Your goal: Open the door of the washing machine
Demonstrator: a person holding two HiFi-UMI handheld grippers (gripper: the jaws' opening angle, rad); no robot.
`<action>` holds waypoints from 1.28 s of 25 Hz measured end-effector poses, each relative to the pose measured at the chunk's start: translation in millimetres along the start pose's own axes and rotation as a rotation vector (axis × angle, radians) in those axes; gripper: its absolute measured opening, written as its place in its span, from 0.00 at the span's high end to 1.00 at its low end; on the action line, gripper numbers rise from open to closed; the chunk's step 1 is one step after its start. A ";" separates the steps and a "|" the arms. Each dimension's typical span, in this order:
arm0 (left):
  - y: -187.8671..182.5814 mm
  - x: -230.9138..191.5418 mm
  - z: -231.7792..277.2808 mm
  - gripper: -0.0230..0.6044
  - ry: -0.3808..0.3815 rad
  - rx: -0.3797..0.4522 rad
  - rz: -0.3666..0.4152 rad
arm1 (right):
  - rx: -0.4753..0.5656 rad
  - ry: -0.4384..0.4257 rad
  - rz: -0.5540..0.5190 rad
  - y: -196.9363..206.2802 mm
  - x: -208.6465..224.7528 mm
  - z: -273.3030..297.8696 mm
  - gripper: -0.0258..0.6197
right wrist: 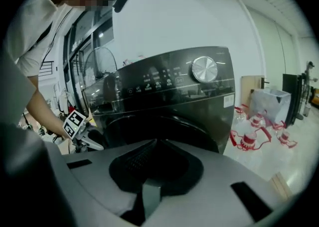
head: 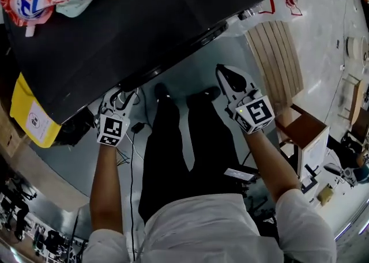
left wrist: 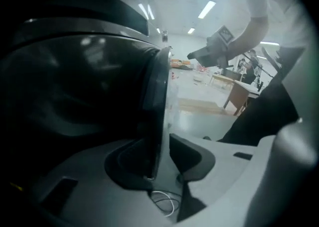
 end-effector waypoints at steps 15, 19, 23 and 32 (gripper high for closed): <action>-5.7 6.1 5.7 0.84 0.057 -0.012 -0.064 | 0.045 0.111 0.052 36.4 25.2 -28.6 0.91; -1.7 19.8 1.7 0.84 0.094 -0.020 -0.070 | 0.068 0.161 0.095 46.6 27.8 -46.9 0.91; -1.9 54.5 -0.2 0.84 0.112 -0.051 -0.069 | 0.083 0.205 0.109 56.9 32.8 -72.1 0.91; -15.5 169.3 15.3 0.79 0.212 -0.098 -0.202 | 0.119 0.299 0.185 107.6 40.1 -154.8 0.91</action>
Point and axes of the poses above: the fingertips, and each gripper's own axes: z forward along the fingers, x to its right, y out of its underside, the point moved 7 cm from there along -z, backward along the fingers, and after that the axes turned 5 degrees about -x, right-handed, at the moved point
